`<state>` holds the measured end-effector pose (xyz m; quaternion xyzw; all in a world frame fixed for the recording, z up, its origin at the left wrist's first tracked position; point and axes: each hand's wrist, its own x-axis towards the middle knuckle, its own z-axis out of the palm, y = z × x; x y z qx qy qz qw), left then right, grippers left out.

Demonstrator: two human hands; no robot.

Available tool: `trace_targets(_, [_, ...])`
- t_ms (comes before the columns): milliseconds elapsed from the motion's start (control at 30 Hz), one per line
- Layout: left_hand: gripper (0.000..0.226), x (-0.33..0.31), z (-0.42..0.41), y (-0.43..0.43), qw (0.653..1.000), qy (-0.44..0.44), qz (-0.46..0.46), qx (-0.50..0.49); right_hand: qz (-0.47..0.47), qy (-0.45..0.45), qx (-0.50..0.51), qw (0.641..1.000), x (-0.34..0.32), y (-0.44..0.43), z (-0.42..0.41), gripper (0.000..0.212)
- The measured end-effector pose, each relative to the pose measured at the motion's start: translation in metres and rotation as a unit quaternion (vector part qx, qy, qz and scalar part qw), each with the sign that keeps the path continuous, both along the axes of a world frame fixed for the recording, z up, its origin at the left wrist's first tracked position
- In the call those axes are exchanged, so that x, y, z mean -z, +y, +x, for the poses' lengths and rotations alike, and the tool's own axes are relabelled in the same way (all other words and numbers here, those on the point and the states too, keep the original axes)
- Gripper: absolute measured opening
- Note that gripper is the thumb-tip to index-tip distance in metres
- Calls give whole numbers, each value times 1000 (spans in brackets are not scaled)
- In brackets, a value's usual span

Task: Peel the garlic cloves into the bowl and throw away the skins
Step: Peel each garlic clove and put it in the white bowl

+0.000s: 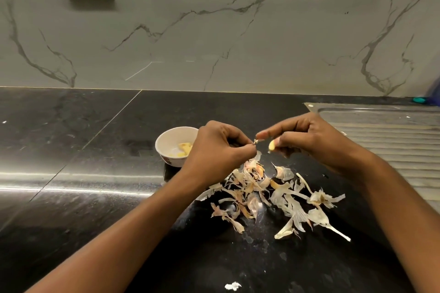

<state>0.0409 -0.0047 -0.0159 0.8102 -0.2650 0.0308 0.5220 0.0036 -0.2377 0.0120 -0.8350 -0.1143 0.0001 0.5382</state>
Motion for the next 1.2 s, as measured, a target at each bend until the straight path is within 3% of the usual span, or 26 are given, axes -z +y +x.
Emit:
trace_targets(367, [12,-4,4,2,996,83,-37,2,-1,20,-22,1000,-1,4,0,41])
trace_targets(667, [7,3,0,-2,999,-7,43,5,67,-44,28,996,1,1,1,20])
trace_targets(733, [9,5,-3,-4,997,-16,70,14,69,-52,26,996,-4,8,2,28])
trace_targets(967, [10,7,-12,-9,988,-68,137,16,-63,-52,-79,994,-40,61,34,22])
trace_targets(1200, [5,7,-10,-7,985,-70,158,22,-171,-26,-102,980,-40,117,84,14])
